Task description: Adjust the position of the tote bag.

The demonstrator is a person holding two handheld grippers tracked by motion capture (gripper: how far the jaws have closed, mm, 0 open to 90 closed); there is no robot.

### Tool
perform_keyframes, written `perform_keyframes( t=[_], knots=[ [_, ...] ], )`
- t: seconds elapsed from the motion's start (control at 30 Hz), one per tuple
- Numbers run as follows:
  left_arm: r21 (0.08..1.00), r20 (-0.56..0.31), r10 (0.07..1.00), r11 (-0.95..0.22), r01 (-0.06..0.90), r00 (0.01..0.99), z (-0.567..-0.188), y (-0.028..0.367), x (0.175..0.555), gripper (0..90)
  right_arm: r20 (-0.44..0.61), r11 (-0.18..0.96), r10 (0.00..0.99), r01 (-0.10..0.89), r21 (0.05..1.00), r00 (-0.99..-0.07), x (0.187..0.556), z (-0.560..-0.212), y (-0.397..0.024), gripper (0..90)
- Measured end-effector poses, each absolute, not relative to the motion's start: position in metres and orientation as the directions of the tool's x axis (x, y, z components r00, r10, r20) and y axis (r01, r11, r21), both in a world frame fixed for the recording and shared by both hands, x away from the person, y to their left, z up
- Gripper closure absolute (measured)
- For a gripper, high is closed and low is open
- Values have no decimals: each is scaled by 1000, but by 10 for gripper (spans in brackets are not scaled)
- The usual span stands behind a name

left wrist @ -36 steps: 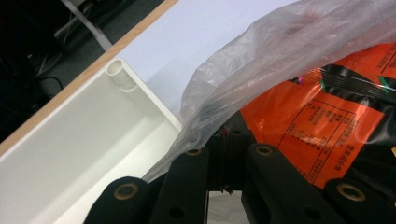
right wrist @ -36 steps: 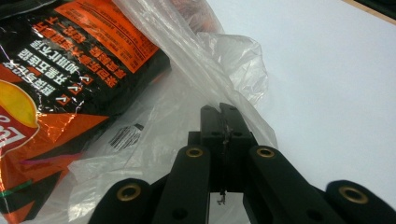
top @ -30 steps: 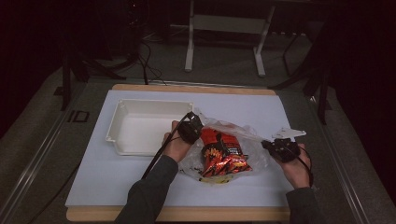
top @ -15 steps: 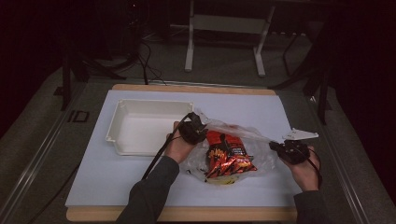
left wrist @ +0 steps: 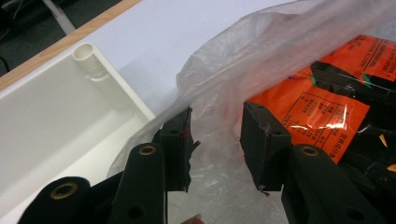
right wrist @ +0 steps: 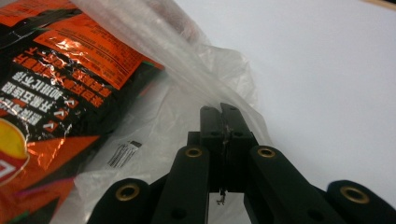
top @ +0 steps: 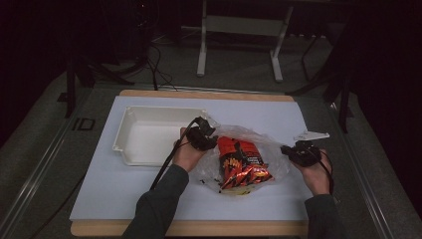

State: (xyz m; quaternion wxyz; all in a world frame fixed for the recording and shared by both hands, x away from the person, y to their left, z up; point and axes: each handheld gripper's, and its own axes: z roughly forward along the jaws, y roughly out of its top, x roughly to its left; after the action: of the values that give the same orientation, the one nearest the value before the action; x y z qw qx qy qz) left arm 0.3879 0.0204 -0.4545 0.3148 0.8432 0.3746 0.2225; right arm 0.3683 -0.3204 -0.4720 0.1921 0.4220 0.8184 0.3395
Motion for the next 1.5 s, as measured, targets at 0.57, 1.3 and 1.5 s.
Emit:
perform_keyframes(
  t=[0.57,1.3,1.5],
  knots=[
    [672,135,699,-586,454,703,-459,7,384,594,-22,474,790,588,656,-613,386,-487,-298,840],
    [767,127,599,-565,305,790,-430,12,318,523,-36,451,731,442,775,-682,340,-446,-302,544],
    [765,121,592,-567,305,797,-438,13,301,525,-59,492,700,421,762,-711,317,-451,-302,591]
  ],
)
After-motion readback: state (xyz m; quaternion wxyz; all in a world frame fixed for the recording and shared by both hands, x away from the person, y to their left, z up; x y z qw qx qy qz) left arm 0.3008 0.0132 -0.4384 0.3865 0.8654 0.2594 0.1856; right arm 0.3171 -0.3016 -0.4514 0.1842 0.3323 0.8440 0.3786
